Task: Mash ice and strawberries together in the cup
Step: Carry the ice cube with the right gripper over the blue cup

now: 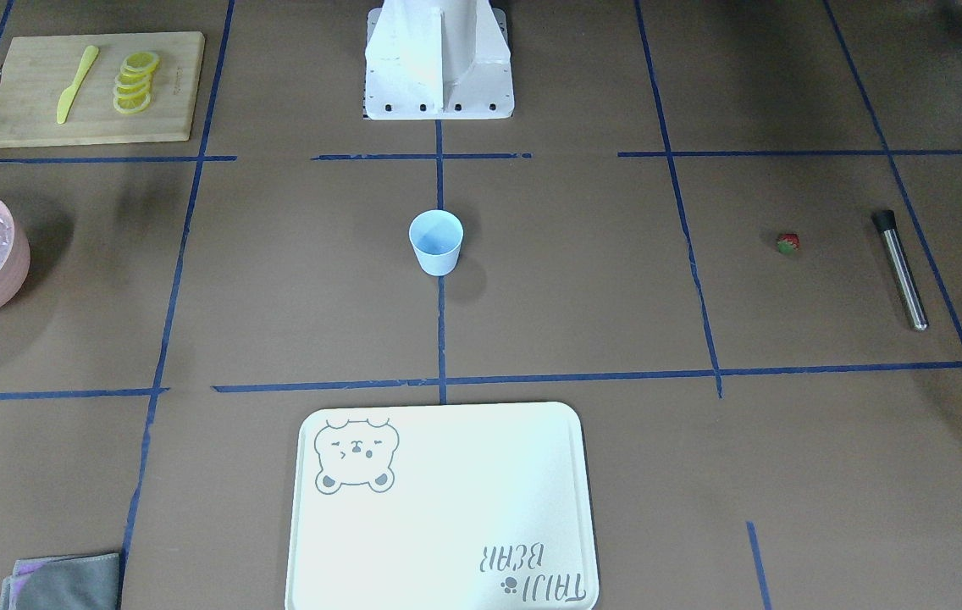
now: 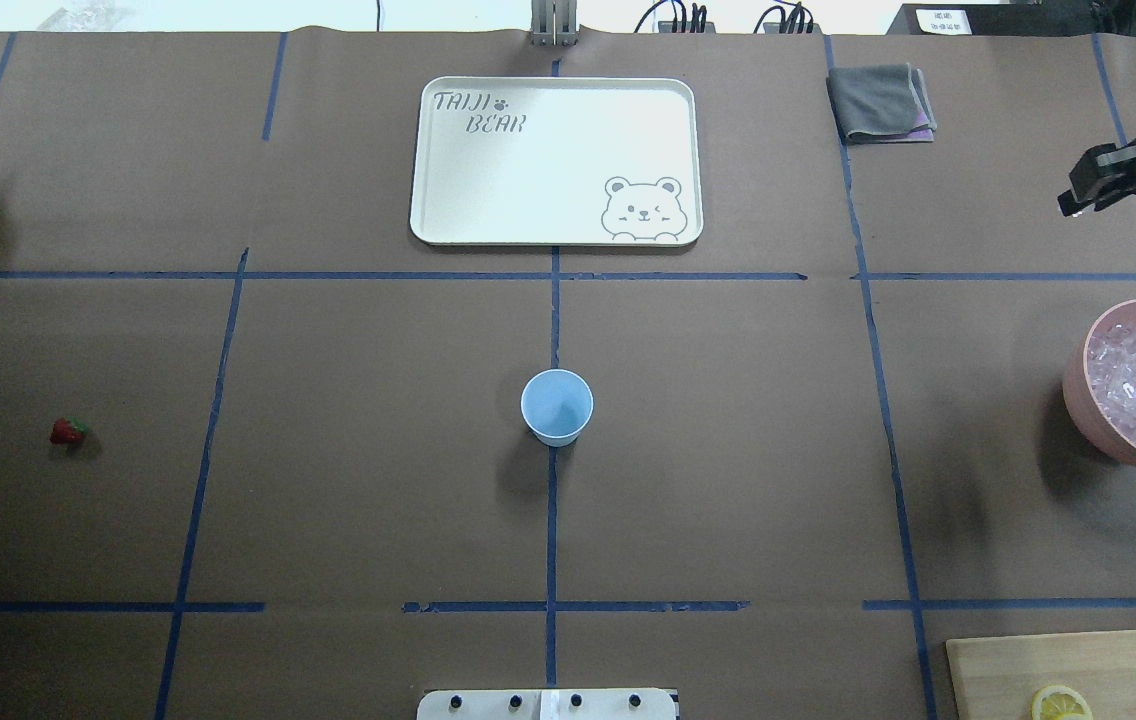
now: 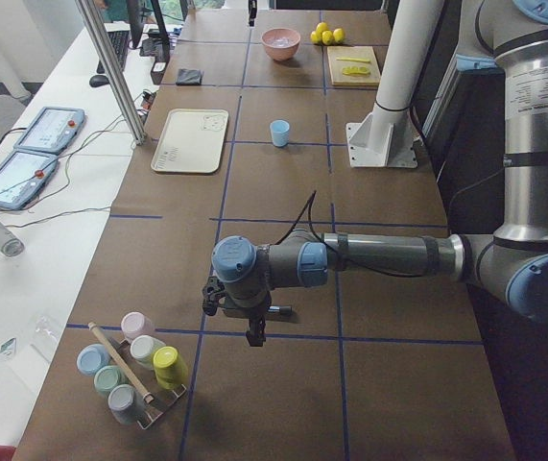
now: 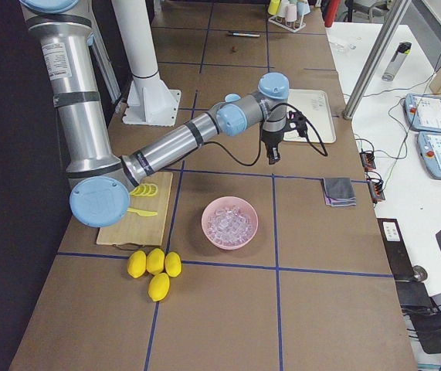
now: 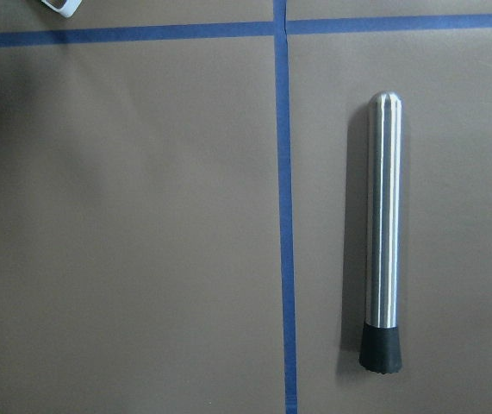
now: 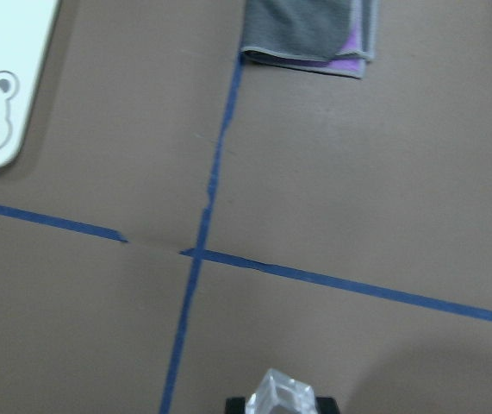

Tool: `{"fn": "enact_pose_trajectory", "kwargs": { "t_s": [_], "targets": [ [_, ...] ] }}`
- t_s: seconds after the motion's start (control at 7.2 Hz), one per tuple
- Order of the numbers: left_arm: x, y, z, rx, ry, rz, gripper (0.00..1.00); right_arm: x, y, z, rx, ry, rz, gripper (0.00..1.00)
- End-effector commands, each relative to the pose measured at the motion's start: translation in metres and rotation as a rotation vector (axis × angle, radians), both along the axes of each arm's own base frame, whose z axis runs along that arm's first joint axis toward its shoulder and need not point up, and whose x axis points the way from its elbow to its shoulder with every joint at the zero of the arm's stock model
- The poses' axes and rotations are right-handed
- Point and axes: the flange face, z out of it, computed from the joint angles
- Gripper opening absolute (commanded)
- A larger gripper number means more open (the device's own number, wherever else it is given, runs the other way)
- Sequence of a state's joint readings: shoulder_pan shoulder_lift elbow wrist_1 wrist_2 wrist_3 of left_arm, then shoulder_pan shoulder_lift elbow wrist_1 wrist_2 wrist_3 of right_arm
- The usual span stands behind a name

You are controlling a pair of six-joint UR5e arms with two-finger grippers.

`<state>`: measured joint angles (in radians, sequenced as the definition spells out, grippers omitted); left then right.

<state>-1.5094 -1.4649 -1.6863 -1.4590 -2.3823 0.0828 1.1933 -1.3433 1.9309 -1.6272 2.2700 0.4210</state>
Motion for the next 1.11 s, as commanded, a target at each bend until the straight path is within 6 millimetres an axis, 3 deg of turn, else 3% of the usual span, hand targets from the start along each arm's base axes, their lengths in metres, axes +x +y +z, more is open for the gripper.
{"fn": "enact_pose_trajectory", "kwargs": {
  "t_s": [0.0, 0.14, 0.28, 0.42, 0.69, 0.97],
  "targets": [
    [0.0, -0.001, -0.005, 0.01, 0.001, 0.0, 1.0, -0.064, 0.003, -0.059, -0.009, -0.053, -0.027, 0.08],
    [0.0, -0.003, -0.006, 0.015, 0.001, 0.0, 1.0, -0.103, 0.008, -0.093, -0.014, -0.069, -0.023, 0.05],
    [0.0, -0.003, -0.006, 0.012, 0.001, 0.0, 1.0, -0.157, 0.026, -0.111, 0.023, -0.05, -0.08, 0.03],
    [0.0, -0.004, -0.007, 0.016, 0.001, 0.0, 1.0, -0.184, 0.036, -0.128, 0.0, -0.067, -0.08, 0.05],
    [0.0, -0.006, -0.01, 0.022, 0.001, 0.0, 1.0, -0.268, 0.066, -0.19, -0.031, -0.075, 0.023, 0.05],
    [0.0, -0.003, -0.006, 0.013, 0.001, 0.0, 1.0, -0.344, 0.086, -0.23, -0.069, -0.07, 0.056, 0.05]
  ]
}}
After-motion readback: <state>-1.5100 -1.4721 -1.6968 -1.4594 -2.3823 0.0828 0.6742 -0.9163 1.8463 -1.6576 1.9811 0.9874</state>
